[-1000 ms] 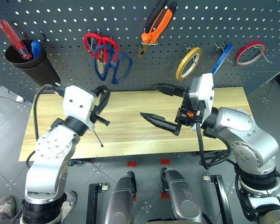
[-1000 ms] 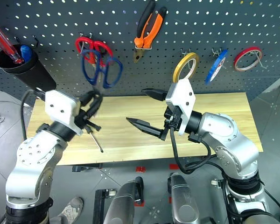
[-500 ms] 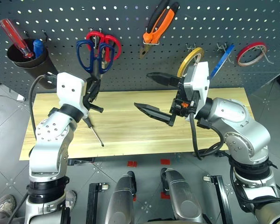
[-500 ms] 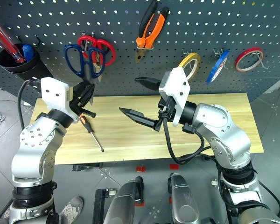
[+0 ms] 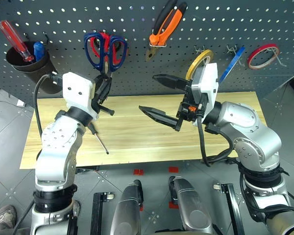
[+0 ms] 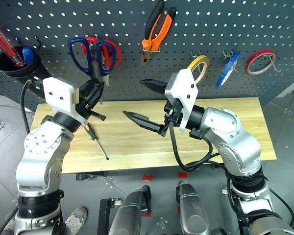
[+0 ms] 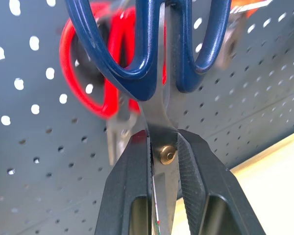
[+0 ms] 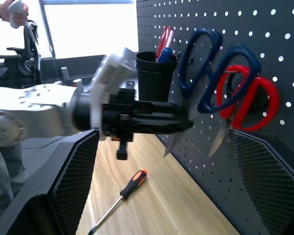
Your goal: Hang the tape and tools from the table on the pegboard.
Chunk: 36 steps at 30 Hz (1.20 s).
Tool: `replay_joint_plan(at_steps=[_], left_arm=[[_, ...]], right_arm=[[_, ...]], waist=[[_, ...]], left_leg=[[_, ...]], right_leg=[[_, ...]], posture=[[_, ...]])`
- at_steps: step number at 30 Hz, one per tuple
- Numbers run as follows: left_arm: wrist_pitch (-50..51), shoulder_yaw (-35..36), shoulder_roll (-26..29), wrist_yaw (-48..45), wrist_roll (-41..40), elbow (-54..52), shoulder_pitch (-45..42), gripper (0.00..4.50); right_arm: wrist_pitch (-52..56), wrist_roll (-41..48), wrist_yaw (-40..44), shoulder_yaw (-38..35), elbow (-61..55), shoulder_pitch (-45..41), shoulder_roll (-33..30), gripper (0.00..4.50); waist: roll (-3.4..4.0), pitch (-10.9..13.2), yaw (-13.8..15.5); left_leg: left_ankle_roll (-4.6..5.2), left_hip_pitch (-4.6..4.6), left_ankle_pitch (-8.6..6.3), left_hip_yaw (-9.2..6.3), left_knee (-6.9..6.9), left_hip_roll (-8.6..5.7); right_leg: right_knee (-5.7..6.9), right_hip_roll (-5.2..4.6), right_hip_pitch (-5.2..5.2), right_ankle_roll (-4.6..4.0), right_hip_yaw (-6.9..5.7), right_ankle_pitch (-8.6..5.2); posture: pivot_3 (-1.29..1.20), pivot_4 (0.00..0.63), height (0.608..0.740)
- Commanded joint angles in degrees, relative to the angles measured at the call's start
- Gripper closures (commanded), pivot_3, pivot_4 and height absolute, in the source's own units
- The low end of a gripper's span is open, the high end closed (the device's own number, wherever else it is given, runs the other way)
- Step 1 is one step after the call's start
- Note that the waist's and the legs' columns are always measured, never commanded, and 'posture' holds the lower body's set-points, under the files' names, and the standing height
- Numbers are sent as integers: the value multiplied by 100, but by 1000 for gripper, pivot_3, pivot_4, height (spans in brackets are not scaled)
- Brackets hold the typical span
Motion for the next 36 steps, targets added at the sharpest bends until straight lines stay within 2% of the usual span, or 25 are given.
replay_joint_plan(at_steps=[1,8,16,34,36], left_arm=[[106,3,-110,225,83,-770,343,4023],[863,-109,-102,21,-326,-485,-195,4023],[906,-226,-110,-56,-274,399,-910,4023],[796,-249,-333,45,-219,899,-1077,4023],[784,-226,-340,66,-222,875,-1062,3302]], right_arm=[[-126,68,25,-83,-255,55,-28,0],[-157,65,66,-12,-150,-14,22,0],[-76,116,52,16,-137,-149,139,0],[726,-368,-857,39,141,-554,216,0],[765,-358,-869,31,103,-540,204,0]], waist=[[0,0,-21],[0,0,30],[0,0,39],[-1,0,36],[-1,-1,37]], left_leg=[[1,0,0,0,0,0],[5,-1,-3,-6,24,-1],[4,-1,-2,-6,27,0],[1,-2,-1,-5,30,-1],[1,-4,-1,-4,30,-1]], right_leg=[[2,0,0,0,0,0],[10,3,10,2,-6,1],[10,4,9,3,-7,2],[11,2,8,4,-5,3],[8,2,8,4,-5,3]], posture=[[-299,359,740],[-284,357,740],[-295,355,740],[-311,347,740],[-313,346,740]])
